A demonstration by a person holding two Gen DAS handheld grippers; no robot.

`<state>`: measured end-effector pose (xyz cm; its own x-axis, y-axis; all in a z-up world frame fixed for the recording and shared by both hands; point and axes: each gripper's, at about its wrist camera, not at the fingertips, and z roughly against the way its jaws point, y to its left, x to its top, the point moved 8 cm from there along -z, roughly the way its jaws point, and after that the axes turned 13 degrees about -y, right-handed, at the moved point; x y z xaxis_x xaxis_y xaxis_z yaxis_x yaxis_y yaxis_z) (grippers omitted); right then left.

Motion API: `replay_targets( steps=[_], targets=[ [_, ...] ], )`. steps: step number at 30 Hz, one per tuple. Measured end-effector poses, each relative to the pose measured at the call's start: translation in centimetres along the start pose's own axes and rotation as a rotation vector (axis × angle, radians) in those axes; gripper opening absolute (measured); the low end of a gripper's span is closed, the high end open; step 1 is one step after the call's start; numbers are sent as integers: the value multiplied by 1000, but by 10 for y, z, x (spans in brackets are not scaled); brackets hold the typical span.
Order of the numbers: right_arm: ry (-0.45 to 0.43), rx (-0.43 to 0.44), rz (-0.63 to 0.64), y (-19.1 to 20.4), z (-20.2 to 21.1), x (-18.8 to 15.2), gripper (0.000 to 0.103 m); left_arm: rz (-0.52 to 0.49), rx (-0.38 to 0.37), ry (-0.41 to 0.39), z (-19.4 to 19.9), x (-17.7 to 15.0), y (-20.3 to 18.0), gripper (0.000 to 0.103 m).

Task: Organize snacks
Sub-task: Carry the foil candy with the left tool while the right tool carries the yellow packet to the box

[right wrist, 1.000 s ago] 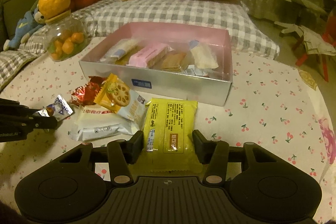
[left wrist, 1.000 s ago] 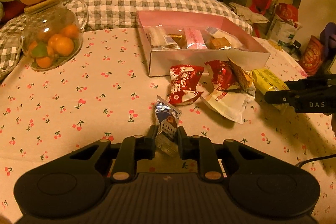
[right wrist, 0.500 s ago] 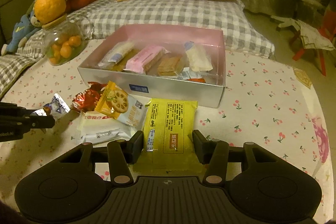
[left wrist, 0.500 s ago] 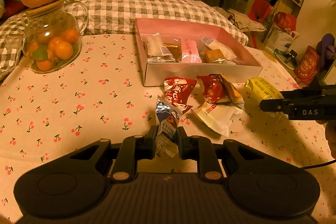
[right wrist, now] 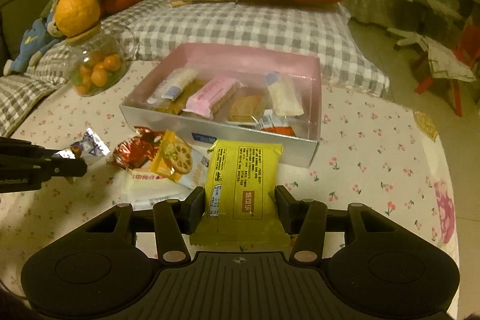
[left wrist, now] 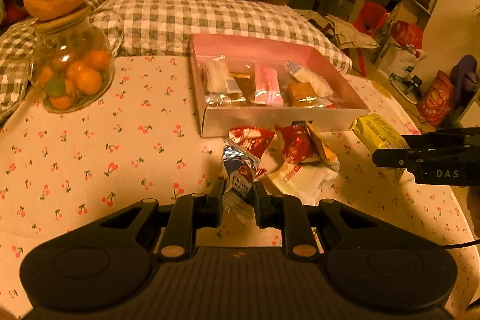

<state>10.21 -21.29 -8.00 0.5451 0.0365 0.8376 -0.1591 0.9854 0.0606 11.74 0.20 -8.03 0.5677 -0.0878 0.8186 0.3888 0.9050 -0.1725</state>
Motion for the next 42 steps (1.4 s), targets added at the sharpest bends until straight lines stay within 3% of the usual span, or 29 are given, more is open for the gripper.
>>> replay_targets(
  steps=[15, 26, 42],
  targets=[
    [-48, 4, -22, -5, -13, 38, 49, -17, -27, -44, -25, 43, -24, 18],
    [-63, -42, -45, -26, -45, 56, 49, -37, -22, -46, -76, 72, -40, 18],
    [-17, -37, -99, -42, -120, 70, 49, -73, 75, -2, -149, 95, -30, 18]
  ],
)
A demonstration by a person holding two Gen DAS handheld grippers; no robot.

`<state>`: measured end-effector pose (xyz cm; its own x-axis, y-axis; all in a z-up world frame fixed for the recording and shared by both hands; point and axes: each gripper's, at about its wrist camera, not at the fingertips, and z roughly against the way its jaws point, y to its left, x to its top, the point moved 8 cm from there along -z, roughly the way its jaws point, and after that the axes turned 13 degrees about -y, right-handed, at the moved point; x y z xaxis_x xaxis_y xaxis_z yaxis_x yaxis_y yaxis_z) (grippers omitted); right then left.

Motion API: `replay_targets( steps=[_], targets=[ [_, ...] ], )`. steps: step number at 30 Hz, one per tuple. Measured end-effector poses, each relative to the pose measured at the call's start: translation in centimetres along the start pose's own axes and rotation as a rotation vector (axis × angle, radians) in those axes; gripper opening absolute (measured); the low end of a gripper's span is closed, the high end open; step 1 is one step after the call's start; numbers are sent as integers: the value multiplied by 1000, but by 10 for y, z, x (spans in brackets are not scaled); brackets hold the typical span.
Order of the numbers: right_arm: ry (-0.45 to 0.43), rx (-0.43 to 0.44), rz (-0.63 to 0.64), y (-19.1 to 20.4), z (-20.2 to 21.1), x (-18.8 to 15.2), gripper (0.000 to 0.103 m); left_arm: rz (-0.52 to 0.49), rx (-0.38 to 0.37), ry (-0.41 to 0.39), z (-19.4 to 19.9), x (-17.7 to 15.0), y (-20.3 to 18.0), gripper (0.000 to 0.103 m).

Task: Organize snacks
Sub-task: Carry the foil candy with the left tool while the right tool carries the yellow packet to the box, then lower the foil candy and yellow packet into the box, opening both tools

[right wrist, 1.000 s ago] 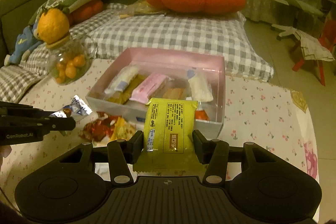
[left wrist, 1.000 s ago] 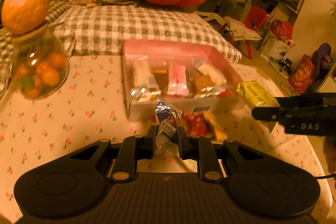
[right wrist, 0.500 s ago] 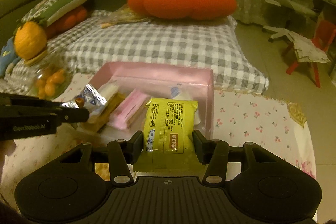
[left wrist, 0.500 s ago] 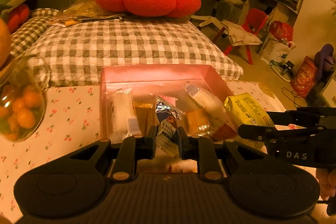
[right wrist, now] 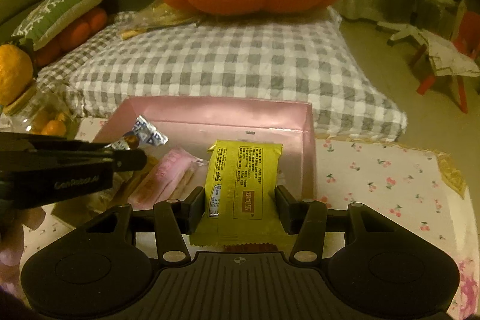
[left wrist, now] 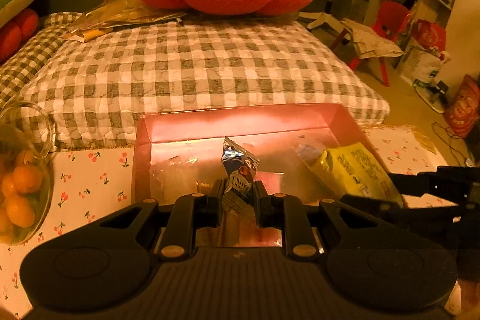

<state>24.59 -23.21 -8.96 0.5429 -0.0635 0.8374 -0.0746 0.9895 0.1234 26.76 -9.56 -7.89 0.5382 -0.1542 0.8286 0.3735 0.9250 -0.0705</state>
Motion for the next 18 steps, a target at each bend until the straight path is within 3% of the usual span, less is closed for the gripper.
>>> replay_targets(
  steps=[14, 18],
  targets=[
    [10, -1, -2, 0, -22, 1, 51, -61, 31, 31, -19, -2, 1, 20],
    [-5, 2, -13, 0, -18, 4, 57, -66, 40, 4, -16, 1, 2, 27]
  ],
)
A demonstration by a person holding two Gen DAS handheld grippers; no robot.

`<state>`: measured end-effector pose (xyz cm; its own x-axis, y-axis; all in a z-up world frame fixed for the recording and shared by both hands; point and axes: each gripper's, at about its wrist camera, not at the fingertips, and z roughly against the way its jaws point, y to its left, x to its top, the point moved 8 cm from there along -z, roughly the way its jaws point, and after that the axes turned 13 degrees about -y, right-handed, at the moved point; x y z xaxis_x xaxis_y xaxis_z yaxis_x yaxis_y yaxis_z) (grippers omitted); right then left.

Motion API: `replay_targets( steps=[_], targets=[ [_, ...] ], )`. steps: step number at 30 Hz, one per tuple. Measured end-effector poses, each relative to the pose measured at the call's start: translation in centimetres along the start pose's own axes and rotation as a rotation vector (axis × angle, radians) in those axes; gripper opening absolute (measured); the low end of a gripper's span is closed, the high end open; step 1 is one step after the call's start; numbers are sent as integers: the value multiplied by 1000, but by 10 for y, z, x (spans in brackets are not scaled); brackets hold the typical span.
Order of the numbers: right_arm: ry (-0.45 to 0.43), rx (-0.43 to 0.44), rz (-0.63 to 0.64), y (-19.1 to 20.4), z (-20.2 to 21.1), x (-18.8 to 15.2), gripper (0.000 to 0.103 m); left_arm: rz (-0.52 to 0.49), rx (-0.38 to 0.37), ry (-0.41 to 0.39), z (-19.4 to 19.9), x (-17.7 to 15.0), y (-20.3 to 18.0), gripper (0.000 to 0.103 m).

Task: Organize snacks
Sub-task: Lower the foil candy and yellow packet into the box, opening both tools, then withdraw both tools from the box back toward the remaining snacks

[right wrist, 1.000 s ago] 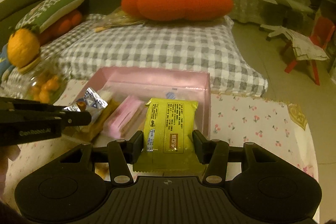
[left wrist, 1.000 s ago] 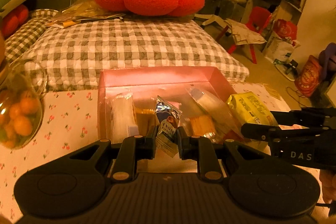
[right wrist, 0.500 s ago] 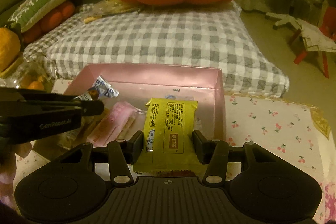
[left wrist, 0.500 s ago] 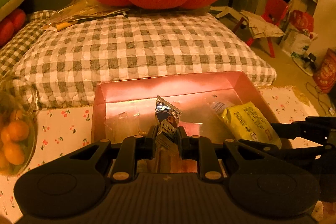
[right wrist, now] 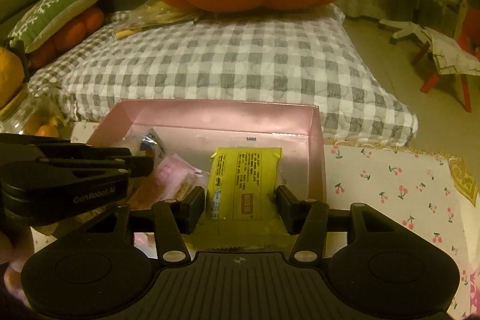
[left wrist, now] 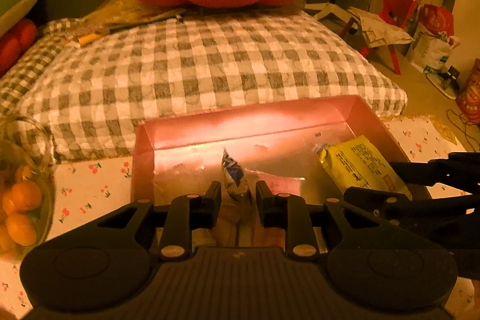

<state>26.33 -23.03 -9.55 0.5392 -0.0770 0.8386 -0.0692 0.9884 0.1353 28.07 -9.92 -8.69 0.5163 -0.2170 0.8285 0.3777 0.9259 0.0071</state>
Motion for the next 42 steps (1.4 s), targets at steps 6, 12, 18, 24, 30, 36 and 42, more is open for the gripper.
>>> replay_targets(
  steps=[6, 12, 18, 24, 30, 36, 42],
  targets=[
    [-12, -6, -9, -1, 11, 4, 74, -20, -5, -26, 12, 5, -3, 51],
    [-22, -16, -3, -3, 29, 8, 79, -15, -10, -30, 26, 6, -5, 63],
    [-30, -19, 19, -1, 54, 11, 80, -25, -13, -35, 46, 5, -9, 67],
    [-40, -36, 21, 1, 79, 12, 84, -23, -17, -42, 71, 4, -12, 75],
    [-39, -26, 30, 6, 101, 5, 86, -11, -18, -44, 92, -3, -9, 81],
    [-27, -5, 43, 12, 121, -9, 90, 51, -33, -32, 114, -17, 1, 89],
    [-6, 0, 27, 14, 132, -26, 90, 80, -35, -3, 128, -35, 9, 93]
  ],
)
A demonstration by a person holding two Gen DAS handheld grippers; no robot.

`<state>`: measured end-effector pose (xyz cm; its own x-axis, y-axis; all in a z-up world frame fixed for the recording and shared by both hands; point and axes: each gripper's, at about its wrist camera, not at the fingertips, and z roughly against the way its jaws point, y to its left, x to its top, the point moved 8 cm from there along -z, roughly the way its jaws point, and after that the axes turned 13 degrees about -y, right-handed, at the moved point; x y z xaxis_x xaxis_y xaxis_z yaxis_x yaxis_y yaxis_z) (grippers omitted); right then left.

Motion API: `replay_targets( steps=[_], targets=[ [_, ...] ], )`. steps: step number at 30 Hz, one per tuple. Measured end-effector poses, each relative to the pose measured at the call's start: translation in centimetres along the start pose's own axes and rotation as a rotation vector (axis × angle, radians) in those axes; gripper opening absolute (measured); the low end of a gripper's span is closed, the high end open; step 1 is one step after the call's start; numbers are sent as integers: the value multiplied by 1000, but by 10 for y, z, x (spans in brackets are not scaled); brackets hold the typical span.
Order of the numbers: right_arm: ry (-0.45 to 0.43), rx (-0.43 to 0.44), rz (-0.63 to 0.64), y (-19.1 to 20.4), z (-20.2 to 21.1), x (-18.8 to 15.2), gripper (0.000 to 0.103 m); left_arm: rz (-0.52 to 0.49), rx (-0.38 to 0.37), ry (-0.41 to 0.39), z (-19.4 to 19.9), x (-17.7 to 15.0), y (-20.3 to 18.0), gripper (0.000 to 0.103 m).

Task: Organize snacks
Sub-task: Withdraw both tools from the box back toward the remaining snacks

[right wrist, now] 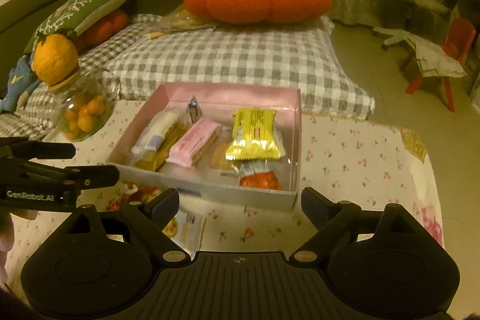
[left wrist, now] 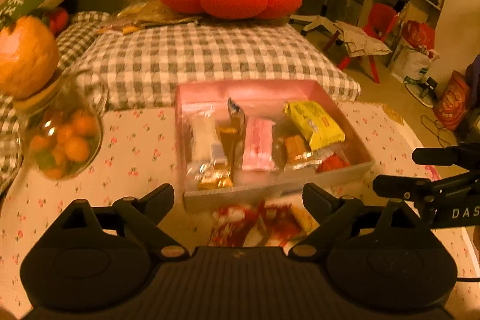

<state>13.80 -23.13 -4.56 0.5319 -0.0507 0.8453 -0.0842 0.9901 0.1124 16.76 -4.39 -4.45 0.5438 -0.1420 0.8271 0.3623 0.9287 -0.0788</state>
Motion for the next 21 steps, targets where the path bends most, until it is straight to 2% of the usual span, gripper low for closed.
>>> replay_targets(
  steps=[13, 18, 21],
  targets=[
    [64, -6, -31, -2, 13, -44, 91, -24, 4, 40, 19, -46, 5, 100],
    [88, -27, -12, -2, 13, -59, 91, -27, 0, 41, 21, -65, 3, 99],
    [93, -10, 19, 4, 12, -64, 91, -33, -30, 59, 20, -72, -3, 97]
  ],
)
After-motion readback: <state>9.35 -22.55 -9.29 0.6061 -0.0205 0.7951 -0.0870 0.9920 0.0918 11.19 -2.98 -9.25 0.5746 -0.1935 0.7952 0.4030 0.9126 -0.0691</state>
